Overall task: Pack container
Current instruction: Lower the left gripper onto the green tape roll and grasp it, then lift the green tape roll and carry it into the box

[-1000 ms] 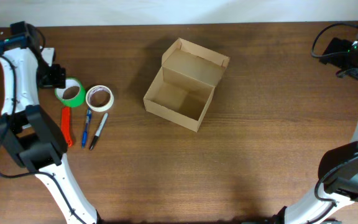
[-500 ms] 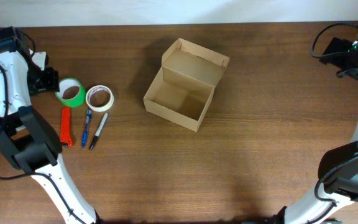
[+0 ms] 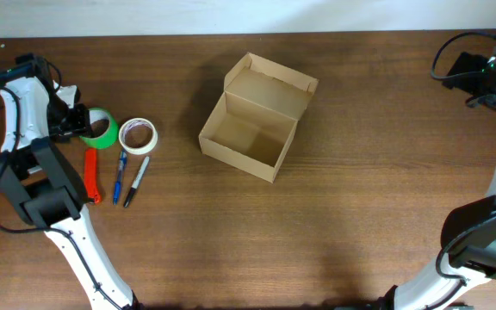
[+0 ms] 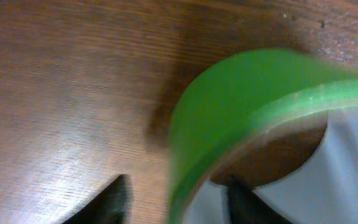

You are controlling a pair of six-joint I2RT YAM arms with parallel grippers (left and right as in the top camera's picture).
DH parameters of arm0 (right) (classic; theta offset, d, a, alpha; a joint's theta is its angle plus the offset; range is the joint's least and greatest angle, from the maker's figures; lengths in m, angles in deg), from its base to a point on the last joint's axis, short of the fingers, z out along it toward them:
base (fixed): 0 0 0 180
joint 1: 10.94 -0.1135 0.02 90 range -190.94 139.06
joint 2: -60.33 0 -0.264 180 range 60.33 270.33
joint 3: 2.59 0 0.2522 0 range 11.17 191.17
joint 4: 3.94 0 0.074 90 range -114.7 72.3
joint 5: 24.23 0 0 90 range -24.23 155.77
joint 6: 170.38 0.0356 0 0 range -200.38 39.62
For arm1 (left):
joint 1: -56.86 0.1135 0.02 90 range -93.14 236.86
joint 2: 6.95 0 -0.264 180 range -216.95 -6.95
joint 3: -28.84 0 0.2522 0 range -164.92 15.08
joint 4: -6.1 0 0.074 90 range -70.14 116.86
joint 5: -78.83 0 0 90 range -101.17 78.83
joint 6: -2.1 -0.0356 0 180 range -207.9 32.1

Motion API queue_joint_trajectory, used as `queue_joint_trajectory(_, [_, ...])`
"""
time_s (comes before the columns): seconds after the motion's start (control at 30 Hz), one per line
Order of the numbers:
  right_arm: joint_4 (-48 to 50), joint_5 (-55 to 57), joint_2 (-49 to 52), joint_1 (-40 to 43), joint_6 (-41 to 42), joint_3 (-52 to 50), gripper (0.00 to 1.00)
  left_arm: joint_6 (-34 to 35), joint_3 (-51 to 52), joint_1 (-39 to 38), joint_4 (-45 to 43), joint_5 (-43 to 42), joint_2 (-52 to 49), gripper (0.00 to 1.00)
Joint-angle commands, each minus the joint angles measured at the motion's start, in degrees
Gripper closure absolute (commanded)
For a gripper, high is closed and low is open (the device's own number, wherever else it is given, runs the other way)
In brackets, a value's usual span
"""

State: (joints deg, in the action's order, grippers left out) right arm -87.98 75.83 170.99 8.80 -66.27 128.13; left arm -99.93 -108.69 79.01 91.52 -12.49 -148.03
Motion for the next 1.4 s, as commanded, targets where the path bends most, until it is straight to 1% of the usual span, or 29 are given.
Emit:
queue_joint_trajectory(0.0, [-0.02,0.52,-0.44,0.15,-0.17,1.01,0.01,0.57,-0.83,0.13,-0.11,-2.14,-1.33,0.83])
queue_joint_trajectory(0.03, [0.00,0.50,-0.44,0.15,-0.17,1.01,0.01,0.96,-0.85,0.13,-0.13,-2.16,-1.33,0.98])
queue_joint_trajectory(0.07, [-0.02,0.50,-0.44,0.15,-0.17,1.01,0.01,1.27,-1.03,0.11,-0.07,-2.16,-1.31,0.98])
queue_joint_trajectory(0.2, [0.00,0.50,-0.44,0.15,-0.17,1.01,0.01,1.73,-4.28,-0.68,2.97,-2.14,-1.31,0.98])
queue_joint_trajectory(0.33, [0.00,0.50,-0.44,0.15,-0.17,1.01,0.01,1.70,-11.72,-2.58,8.59,-2.14,-1.31,0.98])
queue_joint_trajectory(0.43, [0.00,0.50,-0.44,0.15,-0.17,1.01,0.01,1.73,-20.85,-4.72,14.36,-2.16,-1.31,0.98])
queue_joint_trajectory(0.6, [0.00,0.52,-0.44,0.15,-0.17,1.01,0.00,1.70,-40.70,-10.45,24.22,-2.69,-1.11,0.98])
queue_joint_trajectory(0.63, [0.00,0.50,-0.44,0.15,-0.17,1.01,0.01,1.68,-43.93,-11.74,24.85,-3.61,-0.79,0.98])
queue_joint_trajectory(0.67, [0.00,0.50,-0.44,0.15,-0.17,1.01,0.01,1.53,-49.05,-14.64,24.74,-5.64,0.35,0.98])
queue_joint_trajectory(0.73, [0.00,0.50,-0.44,0.15,-0.17,1.01,0.01,-0.46,-52.11,-18.23,24.35,-5.99,2.25,0.98])
queue_joint_trajectory(0.97, [0.00,0.50,-0.44,0.15,-0.17,1.01,0.01,-5.07,-52.48,-30.95,25.00,-5.31,8.13,0.98])
queue_joint_trajectory(1.0, [0.00,0.50,-0.44,0.15,-0.17,1.01,0.00,-6.56,-51.74,-34.34,24.98,-5.29,8.94,0.98])
queue_joint_trajectory(1.07, [0.00,0.50,-0.44,0.15,-0.17,1.01,0.01,-7.63,-49.75,-37.75,24.98,-4.11,9.88,0.98])
queue_joint_trajectory(1.17, [0.00,0.52,-0.44,0.15,-0.17,1.01,0.01,-7.91,-44.44,-42.03,24.81,-0.44,10.91,0.98])
queue_joint_trajectory(1.37, [0.00,0.50,-0.44,0.15,-0.17,1.01,0.00,-8.22,-26.67,-47.10,20.79,3.10,12.61,0.99])
